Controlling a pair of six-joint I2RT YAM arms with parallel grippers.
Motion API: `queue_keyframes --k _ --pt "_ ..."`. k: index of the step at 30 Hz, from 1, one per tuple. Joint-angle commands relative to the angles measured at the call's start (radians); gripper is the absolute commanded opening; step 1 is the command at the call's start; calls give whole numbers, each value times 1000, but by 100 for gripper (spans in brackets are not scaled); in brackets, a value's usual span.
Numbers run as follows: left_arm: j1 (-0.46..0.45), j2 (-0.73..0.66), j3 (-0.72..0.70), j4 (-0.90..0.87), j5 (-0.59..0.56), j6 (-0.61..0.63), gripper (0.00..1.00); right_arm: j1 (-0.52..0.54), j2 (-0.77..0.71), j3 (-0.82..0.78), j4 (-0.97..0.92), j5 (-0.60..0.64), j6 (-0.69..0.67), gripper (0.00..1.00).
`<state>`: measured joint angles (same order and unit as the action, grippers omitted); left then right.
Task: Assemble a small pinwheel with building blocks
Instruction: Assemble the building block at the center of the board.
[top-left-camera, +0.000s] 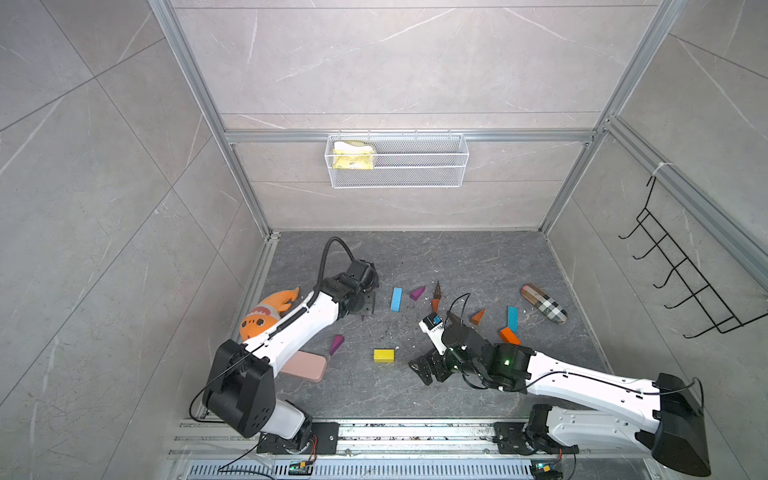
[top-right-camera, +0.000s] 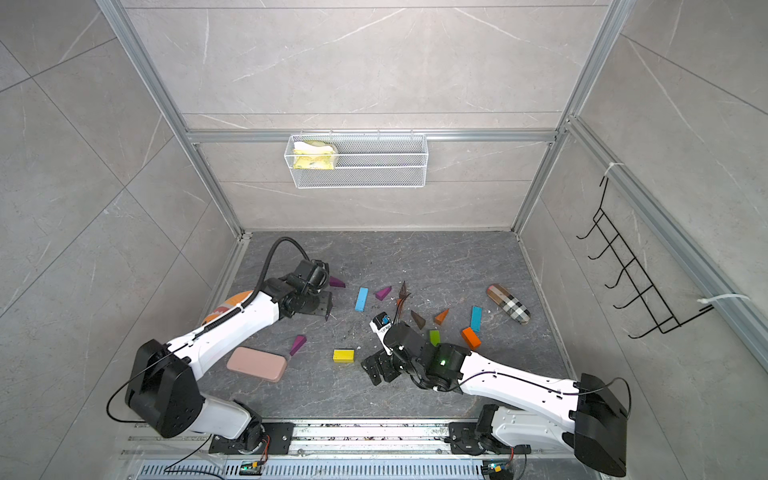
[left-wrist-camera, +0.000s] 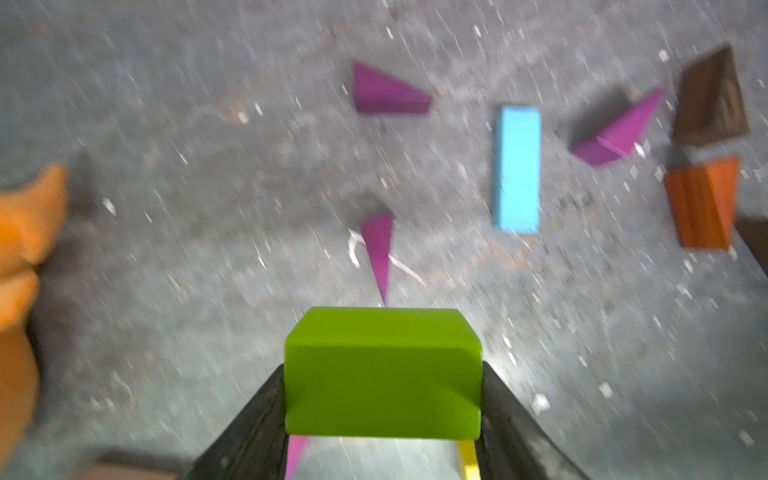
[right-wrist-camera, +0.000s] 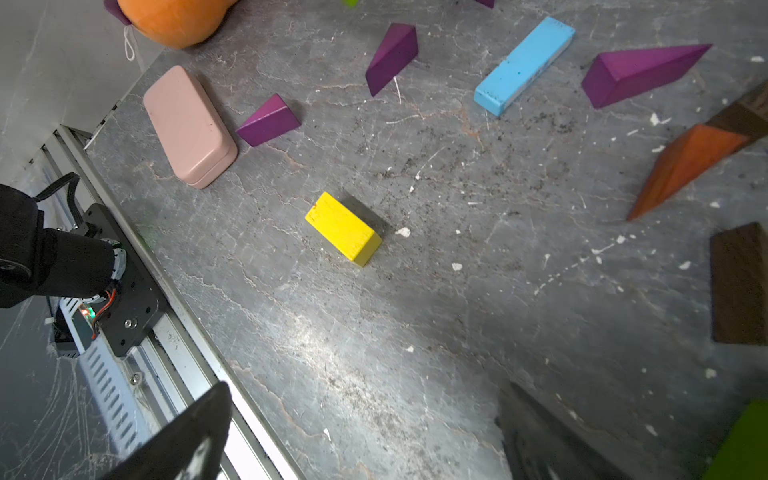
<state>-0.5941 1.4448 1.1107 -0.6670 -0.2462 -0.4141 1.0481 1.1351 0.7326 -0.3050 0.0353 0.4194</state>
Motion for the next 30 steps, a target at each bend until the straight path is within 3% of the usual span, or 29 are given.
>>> queue_keyframes --k 1,7,15,30 --pt "-77 -22 -39 -59 -77 -205 49 -8 -24 2 -41 -7 11 100" --pt "-221 41 -60 -50 -112 -326 48 -7 -70 -32 -51 13 41 100" --pt "-319 145 -46 -50 -164 -460 48 -8 -116 -71 -81 26 52 100" --pt "-345 199 -109 95 -134 -466 49 -10 -105 -68 -86 16 38 100"
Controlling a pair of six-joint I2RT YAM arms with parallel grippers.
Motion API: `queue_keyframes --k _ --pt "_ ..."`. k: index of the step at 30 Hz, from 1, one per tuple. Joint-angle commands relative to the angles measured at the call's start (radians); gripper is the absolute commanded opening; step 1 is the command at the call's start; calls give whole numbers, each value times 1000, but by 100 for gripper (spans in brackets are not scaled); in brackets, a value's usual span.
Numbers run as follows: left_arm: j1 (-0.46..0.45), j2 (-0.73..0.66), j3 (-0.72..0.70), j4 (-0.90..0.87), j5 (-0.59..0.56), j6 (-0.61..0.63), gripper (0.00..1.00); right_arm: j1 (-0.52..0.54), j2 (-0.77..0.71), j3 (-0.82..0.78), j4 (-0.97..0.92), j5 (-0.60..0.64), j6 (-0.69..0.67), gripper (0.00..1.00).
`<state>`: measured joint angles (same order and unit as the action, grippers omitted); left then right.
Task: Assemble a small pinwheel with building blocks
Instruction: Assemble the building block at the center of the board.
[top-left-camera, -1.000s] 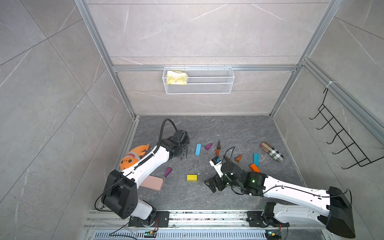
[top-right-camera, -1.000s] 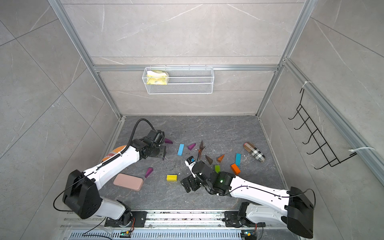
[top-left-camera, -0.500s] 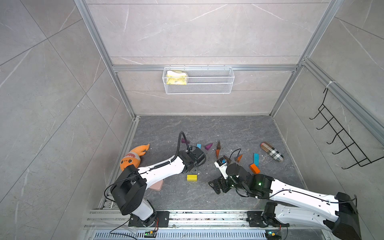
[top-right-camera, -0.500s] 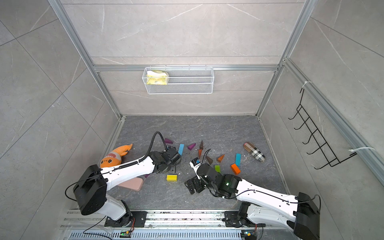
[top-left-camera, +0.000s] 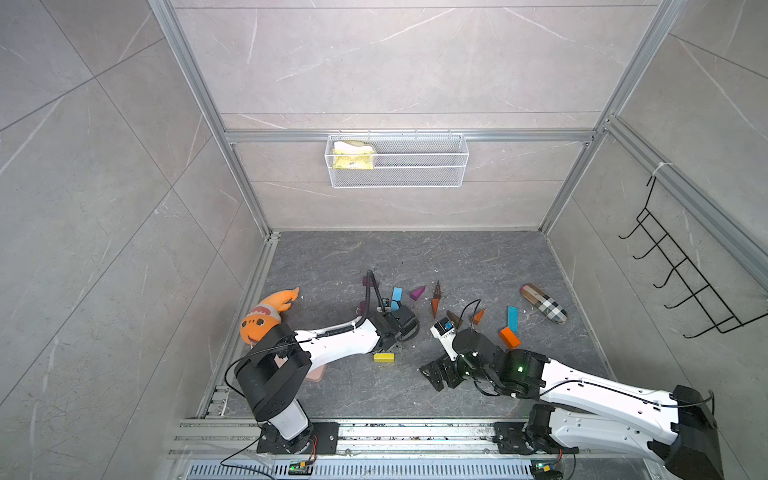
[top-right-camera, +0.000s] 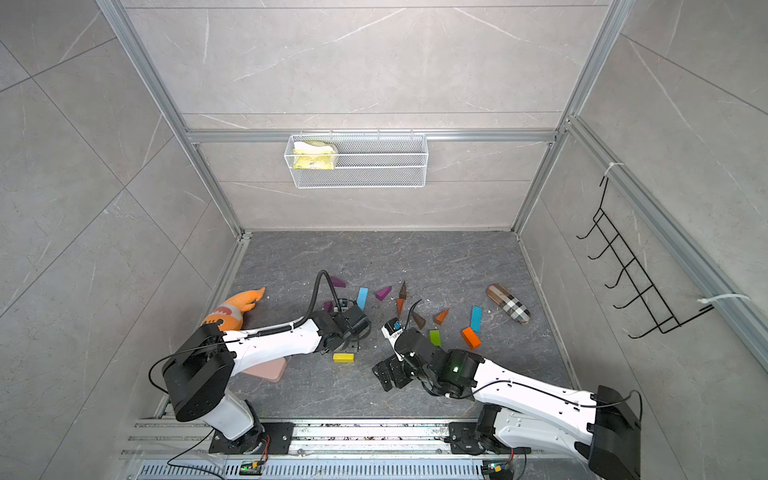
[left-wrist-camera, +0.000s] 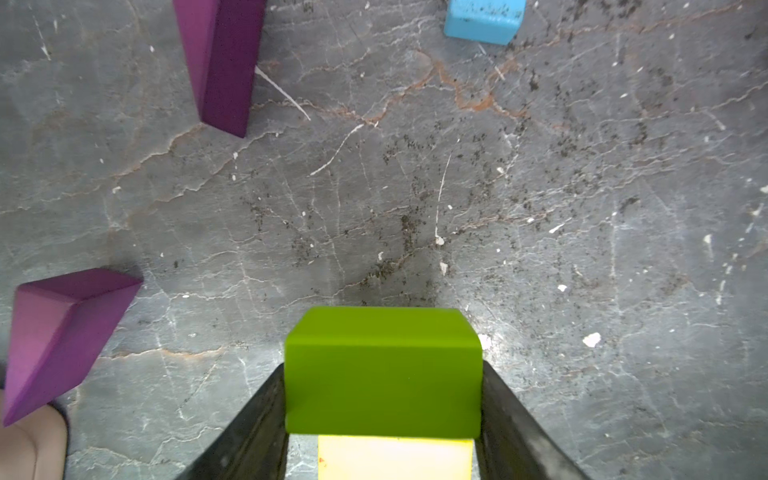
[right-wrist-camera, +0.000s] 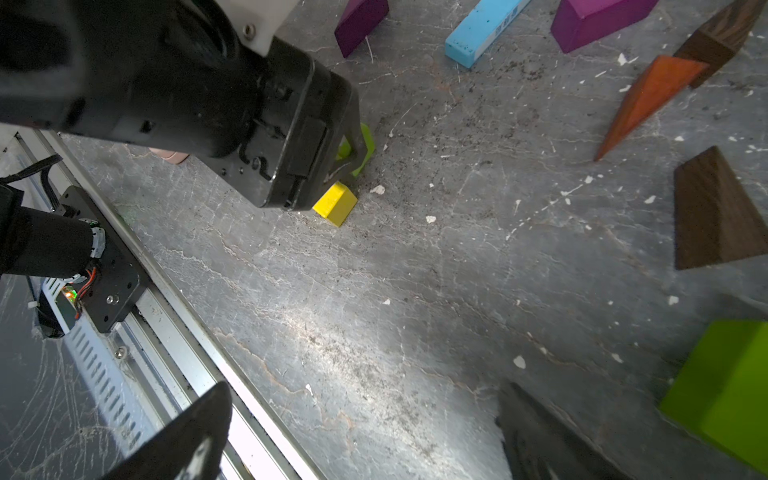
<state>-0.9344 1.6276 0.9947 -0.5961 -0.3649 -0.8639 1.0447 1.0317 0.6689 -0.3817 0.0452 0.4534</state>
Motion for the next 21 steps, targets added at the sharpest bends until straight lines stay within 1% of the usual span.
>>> queue_keyframes --k 1,8,21 --pt "-4 19 7 21 -14 -22 49 -5 1 -4 -8 5 4 100" --pt "-7 15 -28 70 5 -28 49 -6 1 -10 -5 1 8 99" --pt "-24 29 -42 70 5 -45 50 -6 3 -22 1 -3 16 100"
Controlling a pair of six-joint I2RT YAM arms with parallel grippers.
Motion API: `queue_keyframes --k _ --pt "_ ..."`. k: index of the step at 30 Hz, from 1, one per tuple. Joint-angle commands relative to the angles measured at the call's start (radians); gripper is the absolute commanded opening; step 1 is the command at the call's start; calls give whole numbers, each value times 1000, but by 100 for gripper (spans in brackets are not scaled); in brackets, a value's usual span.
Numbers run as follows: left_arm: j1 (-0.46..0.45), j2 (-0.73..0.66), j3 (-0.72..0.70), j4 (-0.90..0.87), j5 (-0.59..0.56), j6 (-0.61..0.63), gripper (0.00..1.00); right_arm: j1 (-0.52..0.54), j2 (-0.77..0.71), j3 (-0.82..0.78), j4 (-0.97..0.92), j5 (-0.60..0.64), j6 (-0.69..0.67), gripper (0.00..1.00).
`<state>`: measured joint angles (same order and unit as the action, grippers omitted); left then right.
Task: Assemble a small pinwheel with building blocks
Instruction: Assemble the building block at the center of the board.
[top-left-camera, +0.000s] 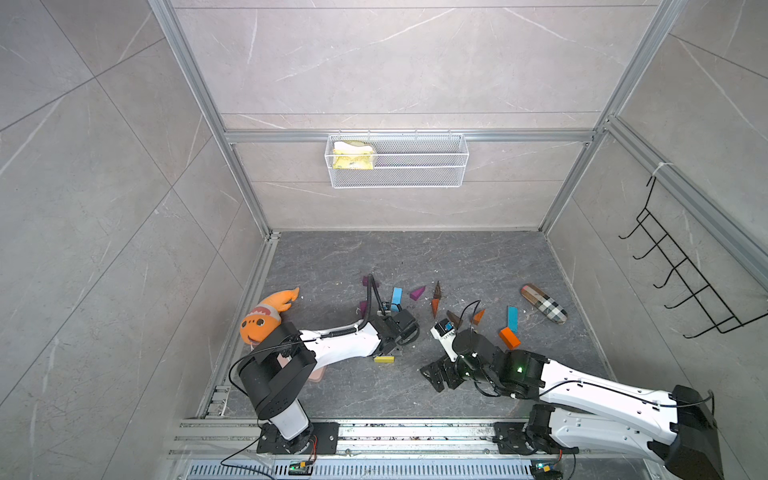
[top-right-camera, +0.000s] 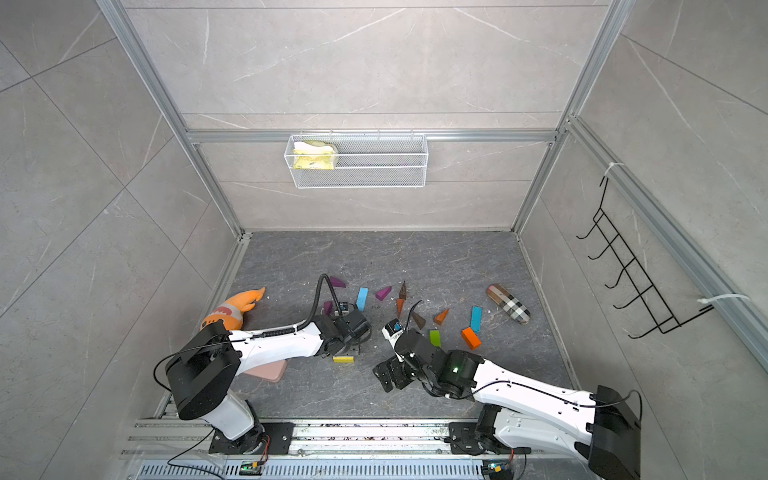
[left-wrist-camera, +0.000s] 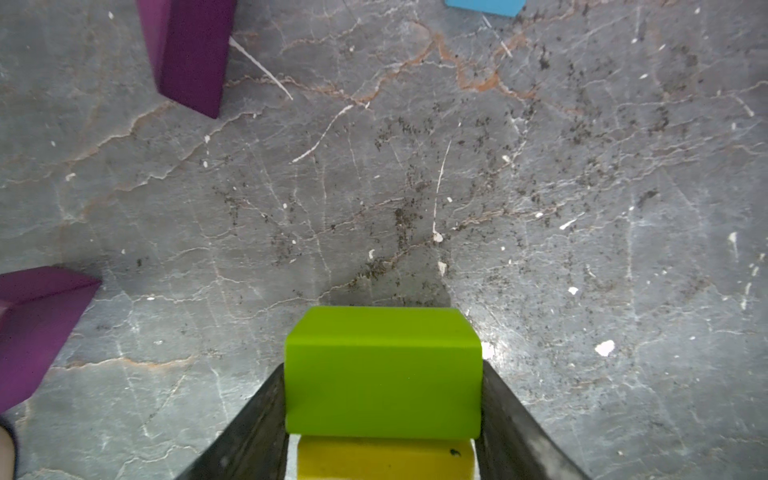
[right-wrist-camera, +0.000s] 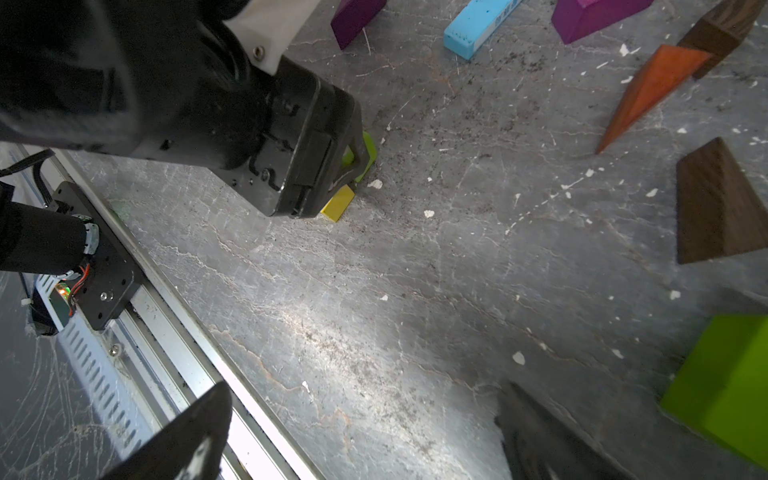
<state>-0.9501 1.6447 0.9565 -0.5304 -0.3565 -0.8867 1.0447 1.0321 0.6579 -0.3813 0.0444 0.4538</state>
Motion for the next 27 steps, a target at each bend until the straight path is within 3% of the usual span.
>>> queue_keyframes --k 1,16,27 --pt "-9 13 -5 4 -4 -24 50 -6 5 -11 2 -6 15 100" --pt "-11 23 -19 5 0 -29 54 -6 16 -10 11 -14 16 100" --pt "-16 23 -16 9 -3 -25 65 -6 29 -4 18 -24 19 100"
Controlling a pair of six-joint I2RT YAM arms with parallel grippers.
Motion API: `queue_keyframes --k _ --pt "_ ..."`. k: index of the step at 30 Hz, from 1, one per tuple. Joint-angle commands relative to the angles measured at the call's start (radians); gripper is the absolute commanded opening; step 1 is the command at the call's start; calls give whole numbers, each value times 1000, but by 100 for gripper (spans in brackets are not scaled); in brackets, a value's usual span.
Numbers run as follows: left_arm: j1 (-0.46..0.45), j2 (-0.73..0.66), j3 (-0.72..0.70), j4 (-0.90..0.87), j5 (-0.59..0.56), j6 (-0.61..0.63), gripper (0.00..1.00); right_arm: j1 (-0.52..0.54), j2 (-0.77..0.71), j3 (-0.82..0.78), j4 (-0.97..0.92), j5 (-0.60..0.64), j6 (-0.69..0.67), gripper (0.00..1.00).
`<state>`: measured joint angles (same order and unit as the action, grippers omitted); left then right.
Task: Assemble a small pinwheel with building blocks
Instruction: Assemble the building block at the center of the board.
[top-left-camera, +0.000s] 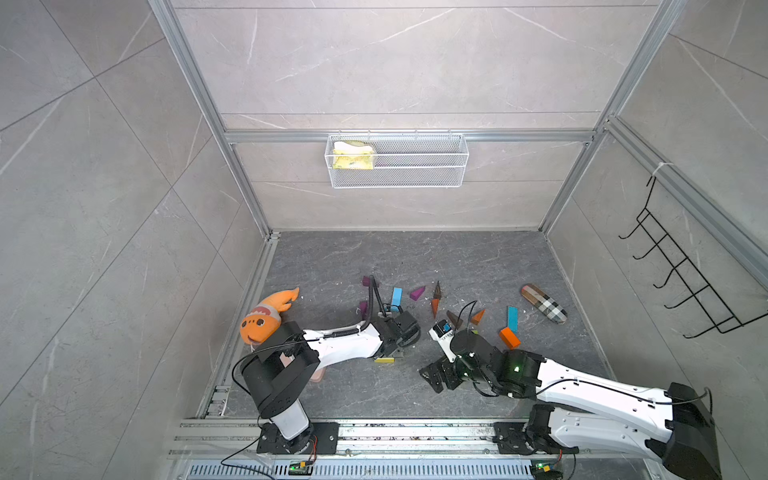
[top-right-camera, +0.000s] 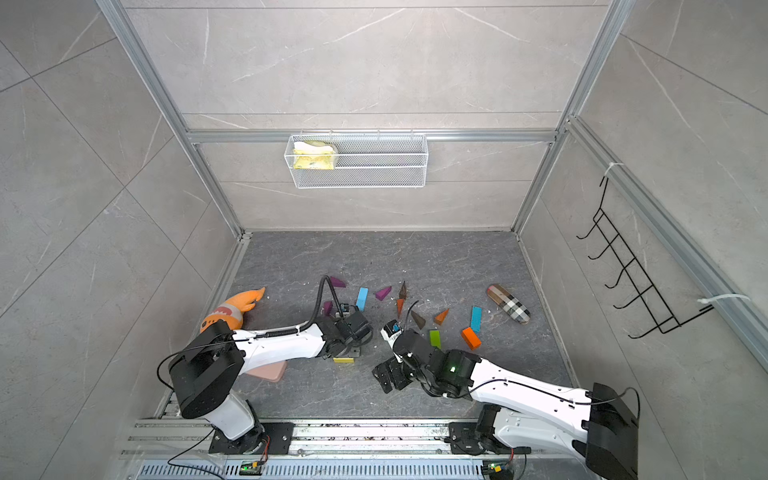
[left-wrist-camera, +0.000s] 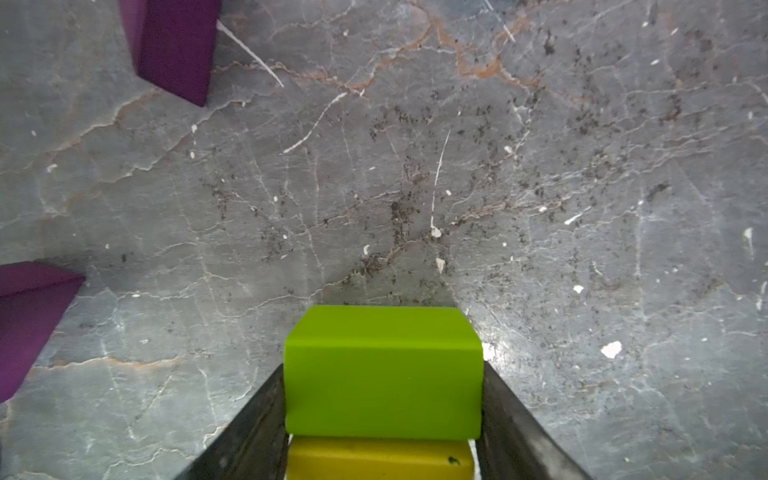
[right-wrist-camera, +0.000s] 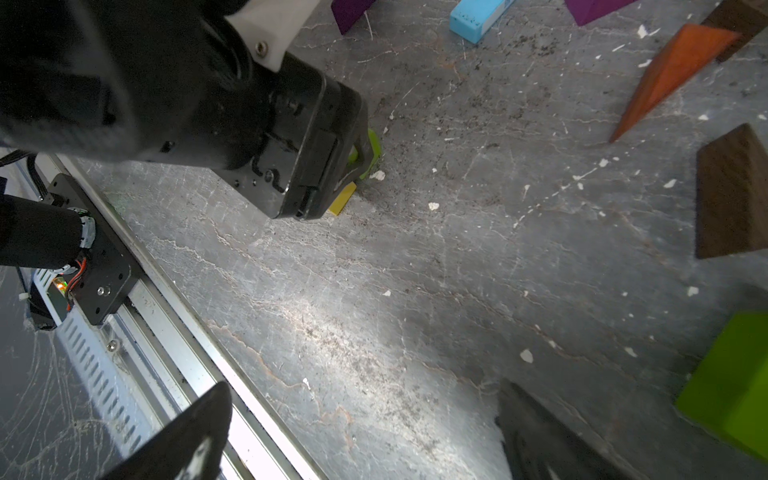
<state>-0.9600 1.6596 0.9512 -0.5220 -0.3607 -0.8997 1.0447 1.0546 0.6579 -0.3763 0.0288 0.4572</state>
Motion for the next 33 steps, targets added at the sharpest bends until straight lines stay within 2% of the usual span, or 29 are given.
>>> queue_keyframes --k 1,9,13,18,28,33 --pt "-8 8 -10 0 0 -12 66 -6 8 -5 14 -7 17 100" --pt "-18 3 -4 -11 -13 -17 73 -6 1 -9 15 -12 21 100" --pt "-29 -6 2 -32 -28 -31 79 -7 -4 -16 23 -15 26 100" --pt "-41 -14 0 -56 -51 -56 82 -6 -5 -20 25 -20 29 100" --pt "-62 -26 -8 -93 -43 -115 79 -6 2 -23 33 -26 29 100" --pt "-74 -14 -3 -91 -38 -128 75 -6 13 -21 42 -31 27 100"
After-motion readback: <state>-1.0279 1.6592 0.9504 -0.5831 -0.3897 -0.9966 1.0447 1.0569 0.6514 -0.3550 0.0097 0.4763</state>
